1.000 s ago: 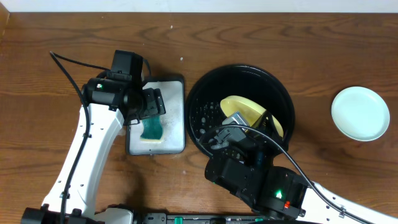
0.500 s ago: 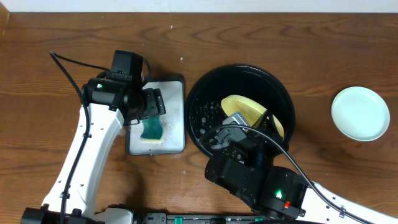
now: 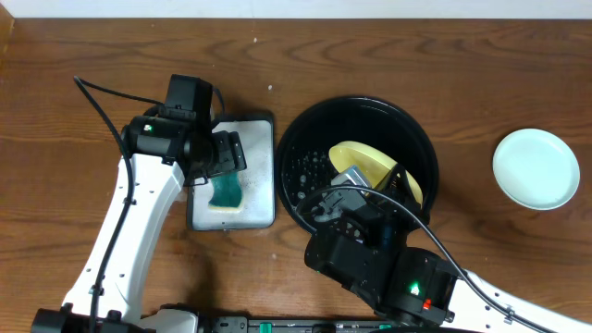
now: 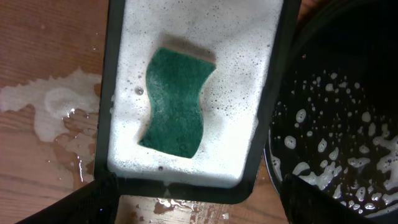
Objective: Clean dirty plates on tray and stack at the side
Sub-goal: 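Lift and tilt the yellow plate upright with right gripper, then carry the yellow plate right and place it on the green plates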
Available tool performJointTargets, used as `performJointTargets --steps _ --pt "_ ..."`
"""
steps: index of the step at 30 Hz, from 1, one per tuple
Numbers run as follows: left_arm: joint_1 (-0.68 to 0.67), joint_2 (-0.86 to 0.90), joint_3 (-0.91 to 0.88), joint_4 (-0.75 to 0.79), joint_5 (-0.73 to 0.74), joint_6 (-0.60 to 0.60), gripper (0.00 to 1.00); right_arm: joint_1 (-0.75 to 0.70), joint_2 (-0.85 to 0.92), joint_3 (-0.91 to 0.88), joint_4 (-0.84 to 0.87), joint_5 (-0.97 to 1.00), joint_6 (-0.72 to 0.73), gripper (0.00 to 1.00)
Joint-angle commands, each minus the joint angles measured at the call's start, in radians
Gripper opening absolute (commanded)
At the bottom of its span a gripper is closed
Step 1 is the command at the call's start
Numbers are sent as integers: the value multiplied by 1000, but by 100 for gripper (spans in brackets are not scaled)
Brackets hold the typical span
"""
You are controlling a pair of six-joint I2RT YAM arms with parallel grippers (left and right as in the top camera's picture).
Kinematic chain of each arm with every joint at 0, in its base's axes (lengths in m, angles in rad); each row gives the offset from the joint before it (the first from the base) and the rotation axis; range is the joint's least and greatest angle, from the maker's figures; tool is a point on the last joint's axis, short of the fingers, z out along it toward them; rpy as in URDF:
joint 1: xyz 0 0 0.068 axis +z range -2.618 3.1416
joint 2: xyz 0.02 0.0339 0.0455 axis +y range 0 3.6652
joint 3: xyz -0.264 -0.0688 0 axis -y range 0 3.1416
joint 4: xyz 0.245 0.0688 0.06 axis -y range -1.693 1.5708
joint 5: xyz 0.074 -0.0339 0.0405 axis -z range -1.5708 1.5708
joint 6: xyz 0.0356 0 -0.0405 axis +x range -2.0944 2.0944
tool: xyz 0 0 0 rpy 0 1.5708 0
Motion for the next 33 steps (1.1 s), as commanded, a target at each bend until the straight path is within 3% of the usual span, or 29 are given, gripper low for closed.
performJointTargets --steps 1,24,28,31,33 --pt "3 -3 8 -6 -5 10 83 11 -1 3 -1 40 -2 1" --pt "3 -3 8 -6 -5 10 83 10 -1 3 10 21 21 1" --pt "3 -3 8 -6 -5 10 83 -35 -1 3 -8 89 30 1" --pt "3 -3 8 -6 -5 10 83 -67 0 3 21 -75 11 1" --pt "3 -3 8 -6 -5 10 83 -108 -1 3 -5 -53 88 1"
